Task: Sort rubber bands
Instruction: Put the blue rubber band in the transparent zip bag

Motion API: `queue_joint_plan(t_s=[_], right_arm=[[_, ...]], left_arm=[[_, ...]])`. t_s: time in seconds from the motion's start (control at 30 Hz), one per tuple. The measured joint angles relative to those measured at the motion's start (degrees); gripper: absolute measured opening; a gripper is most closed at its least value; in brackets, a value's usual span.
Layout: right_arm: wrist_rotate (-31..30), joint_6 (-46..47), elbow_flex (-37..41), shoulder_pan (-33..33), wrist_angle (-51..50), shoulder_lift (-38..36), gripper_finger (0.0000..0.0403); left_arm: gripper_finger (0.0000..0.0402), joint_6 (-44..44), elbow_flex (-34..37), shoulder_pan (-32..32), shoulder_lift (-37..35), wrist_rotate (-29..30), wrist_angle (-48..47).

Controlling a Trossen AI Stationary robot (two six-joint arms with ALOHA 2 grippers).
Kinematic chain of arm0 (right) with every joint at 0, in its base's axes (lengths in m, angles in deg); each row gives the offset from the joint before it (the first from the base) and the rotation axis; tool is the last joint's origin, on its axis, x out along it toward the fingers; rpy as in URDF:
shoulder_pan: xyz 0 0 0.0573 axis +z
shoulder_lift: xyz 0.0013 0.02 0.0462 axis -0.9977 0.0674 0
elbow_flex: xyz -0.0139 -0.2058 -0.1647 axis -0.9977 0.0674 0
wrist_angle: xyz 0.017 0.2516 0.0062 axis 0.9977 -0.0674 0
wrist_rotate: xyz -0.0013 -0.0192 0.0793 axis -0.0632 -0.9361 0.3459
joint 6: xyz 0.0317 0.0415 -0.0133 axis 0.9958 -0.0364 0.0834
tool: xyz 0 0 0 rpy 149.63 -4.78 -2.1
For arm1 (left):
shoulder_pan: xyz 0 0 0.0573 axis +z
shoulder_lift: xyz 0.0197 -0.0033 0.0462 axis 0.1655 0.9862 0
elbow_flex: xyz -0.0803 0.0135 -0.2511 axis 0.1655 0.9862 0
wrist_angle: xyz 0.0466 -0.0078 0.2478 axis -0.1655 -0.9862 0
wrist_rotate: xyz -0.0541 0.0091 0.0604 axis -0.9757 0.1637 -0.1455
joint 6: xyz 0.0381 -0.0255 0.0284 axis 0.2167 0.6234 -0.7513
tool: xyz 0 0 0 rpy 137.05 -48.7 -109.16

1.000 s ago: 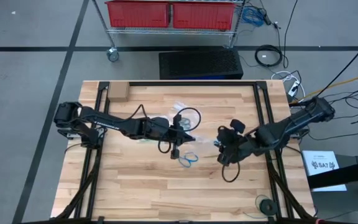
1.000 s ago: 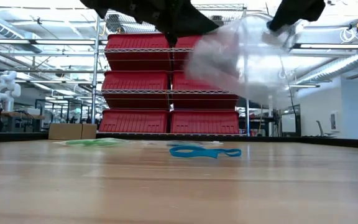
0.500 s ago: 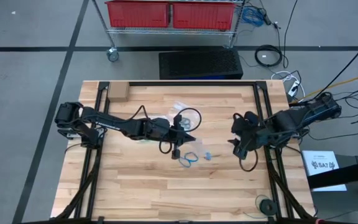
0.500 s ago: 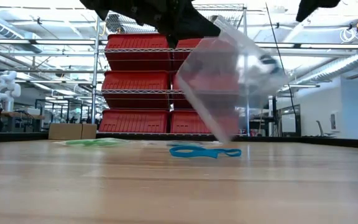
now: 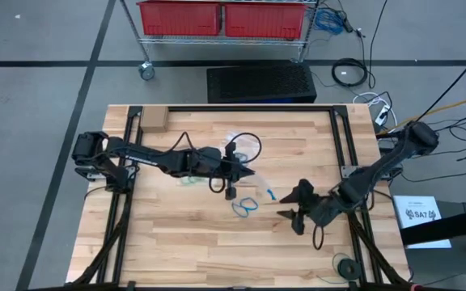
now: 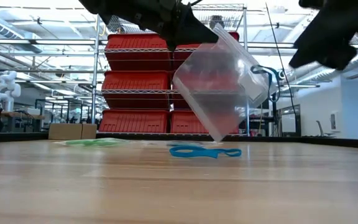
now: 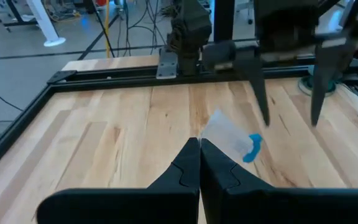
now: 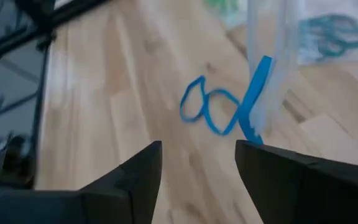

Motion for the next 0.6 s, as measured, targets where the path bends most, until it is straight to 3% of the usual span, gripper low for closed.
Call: queue_joint_plan(t_s=[0.13,0.3,0.6], right_arm=[[-6.3,4.0,0.8,1.1,1.5,4.8,0.0194],[-8.1,8.4,0.8,1.0,1.3,9.6,0.0194],[-11.1,13.4,0.8,4.1,-5.2,8.5,0.0194]], left_arm=[[0.0000,0.0,0.0,0.2,0.0,0.0,0.3],[0.0000,0.0,0.0,0.2,0.0,0.0,0.3],[0.0000,1.0,0.0,0.5,0.0,0.0,0.2]])
